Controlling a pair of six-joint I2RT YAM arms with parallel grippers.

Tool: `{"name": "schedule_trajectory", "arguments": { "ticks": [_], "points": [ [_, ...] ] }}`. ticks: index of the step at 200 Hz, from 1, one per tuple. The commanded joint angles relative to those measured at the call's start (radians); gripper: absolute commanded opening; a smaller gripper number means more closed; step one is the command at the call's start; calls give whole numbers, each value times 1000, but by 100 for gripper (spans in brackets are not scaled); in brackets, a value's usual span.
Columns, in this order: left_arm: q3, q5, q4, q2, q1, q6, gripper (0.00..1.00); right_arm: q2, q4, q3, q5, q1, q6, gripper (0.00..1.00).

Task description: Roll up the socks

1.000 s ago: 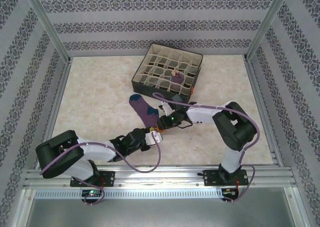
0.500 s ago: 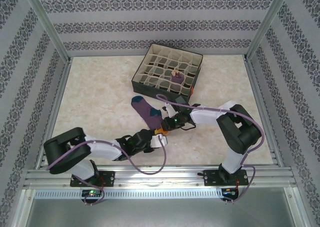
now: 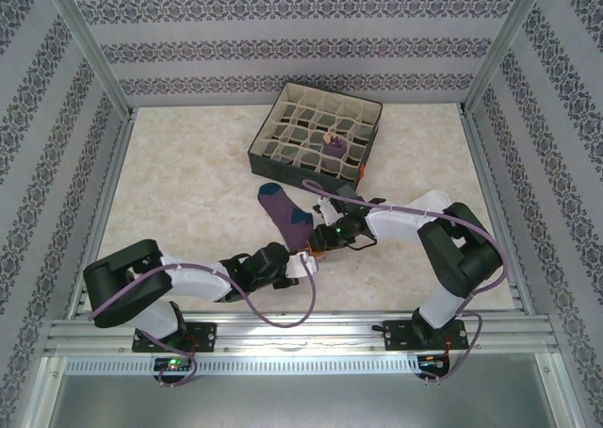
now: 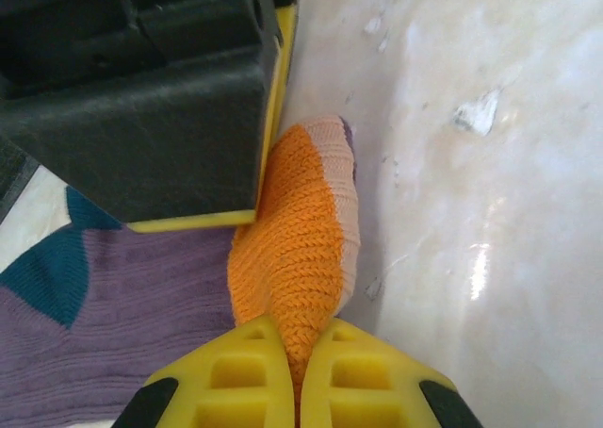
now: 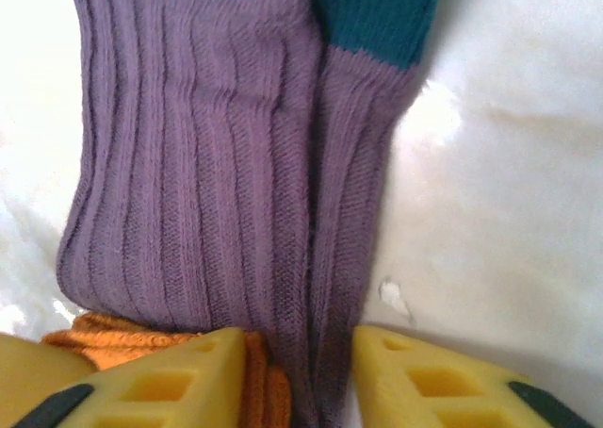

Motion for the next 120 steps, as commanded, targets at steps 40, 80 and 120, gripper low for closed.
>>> {"name": "schedule_trajectory", "arguments": {
  "ticks": [40,80,120],
  "points": [
    [9,387,-217,-100,134,-310,0,-189,12,-70,-119,-81,54,43],
    [33,557,-288,-39,225,-403,0,-189,137,-92,-222,-77,61,32],
    [22,642,-260,8,293,-489,0,-109,228,-107,-292,-30,32,36]
  ]
}}
